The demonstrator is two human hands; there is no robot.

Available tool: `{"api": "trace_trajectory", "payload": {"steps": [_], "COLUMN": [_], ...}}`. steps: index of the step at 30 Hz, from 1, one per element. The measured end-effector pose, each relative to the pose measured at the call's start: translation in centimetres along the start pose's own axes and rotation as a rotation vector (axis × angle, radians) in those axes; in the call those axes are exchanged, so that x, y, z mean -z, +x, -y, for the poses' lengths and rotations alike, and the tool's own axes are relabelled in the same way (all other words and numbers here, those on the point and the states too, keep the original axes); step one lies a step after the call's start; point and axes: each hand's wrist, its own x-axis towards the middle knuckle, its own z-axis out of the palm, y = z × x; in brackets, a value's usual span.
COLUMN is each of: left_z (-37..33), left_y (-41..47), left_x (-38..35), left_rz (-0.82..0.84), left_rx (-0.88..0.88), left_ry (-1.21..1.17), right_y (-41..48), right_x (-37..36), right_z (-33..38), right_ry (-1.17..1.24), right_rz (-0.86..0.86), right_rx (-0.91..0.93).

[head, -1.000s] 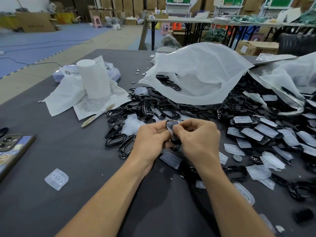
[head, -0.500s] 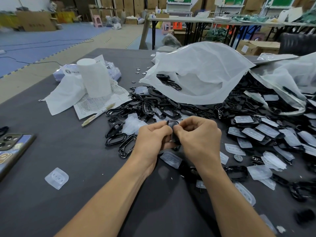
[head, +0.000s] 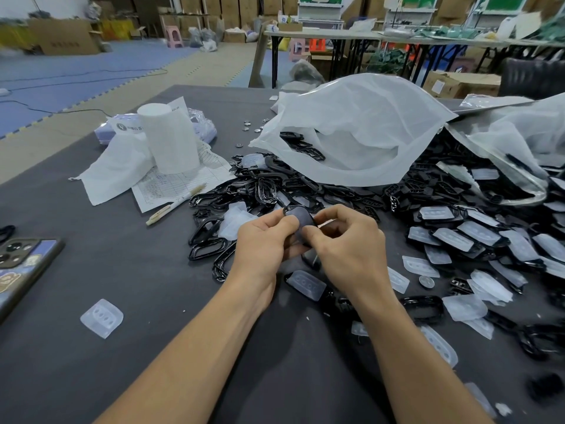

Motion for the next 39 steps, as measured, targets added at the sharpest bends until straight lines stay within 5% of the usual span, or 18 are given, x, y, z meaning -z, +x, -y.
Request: {"api": "trace_trajectory", "payload": {"steps": [20, 25, 29, 39], "left_z": [-0.5, -0.4, -0.3, -0.1], "left_y": [0.2, 0.3, 0.8, 1.0], "left_x": [0.9, 1.2, 1.9, 1.8], "left_rz": [-0.029, -0.038, -0.047, -0.119], "left_rx": [-0.024, -0.059, -0.172, -0.121], "left_ry": [0.073, 0.132, 0.396, 0.274], "right_y": [0.5, 0.6, 0.8, 0.7], "right_x": [0.3, 0.2, 0.5, 0.3], "right_z": [-0.4, -0.5, -0.7, -0.5], "right_ry": [0.322, 0.330, 0.341, 0.351], "right_rz": [0.205, 0.138, 0.113, 0.084], "right_rx": [-0.187, -0.166, -0.146, -0.087]}}
